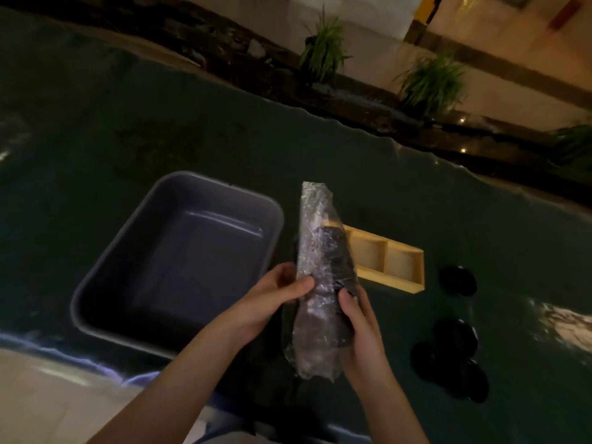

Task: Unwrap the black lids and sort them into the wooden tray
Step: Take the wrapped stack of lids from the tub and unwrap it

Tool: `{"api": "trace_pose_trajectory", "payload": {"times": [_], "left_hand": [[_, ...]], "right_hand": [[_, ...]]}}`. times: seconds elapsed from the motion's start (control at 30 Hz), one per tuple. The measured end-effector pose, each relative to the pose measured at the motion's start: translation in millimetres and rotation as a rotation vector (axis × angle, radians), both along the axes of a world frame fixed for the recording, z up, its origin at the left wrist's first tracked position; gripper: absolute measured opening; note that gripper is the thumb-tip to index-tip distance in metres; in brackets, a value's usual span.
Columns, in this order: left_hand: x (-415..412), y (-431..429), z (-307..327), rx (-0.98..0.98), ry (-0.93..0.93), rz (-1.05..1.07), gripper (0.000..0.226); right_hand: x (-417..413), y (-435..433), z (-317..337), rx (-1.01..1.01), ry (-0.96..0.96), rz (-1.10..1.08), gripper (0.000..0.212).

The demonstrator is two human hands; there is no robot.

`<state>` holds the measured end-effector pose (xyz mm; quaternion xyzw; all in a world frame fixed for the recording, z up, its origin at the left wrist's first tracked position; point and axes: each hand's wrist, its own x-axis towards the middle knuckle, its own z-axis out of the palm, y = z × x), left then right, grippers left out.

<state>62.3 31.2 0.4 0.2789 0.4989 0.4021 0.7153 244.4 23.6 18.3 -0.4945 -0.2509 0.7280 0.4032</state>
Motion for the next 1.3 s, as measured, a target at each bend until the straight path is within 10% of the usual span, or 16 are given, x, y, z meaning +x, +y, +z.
{"api": "trace_pose_trajectory", "payload": {"times": [0.2, 0.4, 0.5, 0.63, 0.77, 1.3], "left_hand": [[73.8, -11.7, -5.1, -0.139, -0.286, -0.028, 0.103], [121.5, -11.2, -2.9, -0.073, -0.106, 0.118, 0.086], [136.7, -8.6, 4.1, 0.038, 0.091, 0.211, 0.079], [151.9, -8.7, 4.1, 0.122, 0.271, 0.149, 0.108], [154.2, -14.8, 3.4, 0.048, 0.107, 0.143, 0.086], [164.7, -10.8, 7.0, 0.059, 0.203, 0.258, 0.096]], "right_hand": [[55.6, -16.9, -12.7, -0.056, 0.075, -0.062, 0.070], [104.0, -16.3, -9.5, 0.310, -0.579, -0.009, 0.041], [132.6, -10.4, -1.0, 0.472, -0.502, -0.100, 0.020], [140.3, -8.9, 13.8, 0.647, -0.570, 0.153, 0.051], [143.3, -9.4, 10.5, 0.629, -0.786, 0.298, 0.071], [141.1, -10.4, -1.4, 0.784, -1.045, 0.052, 0.019]]}}
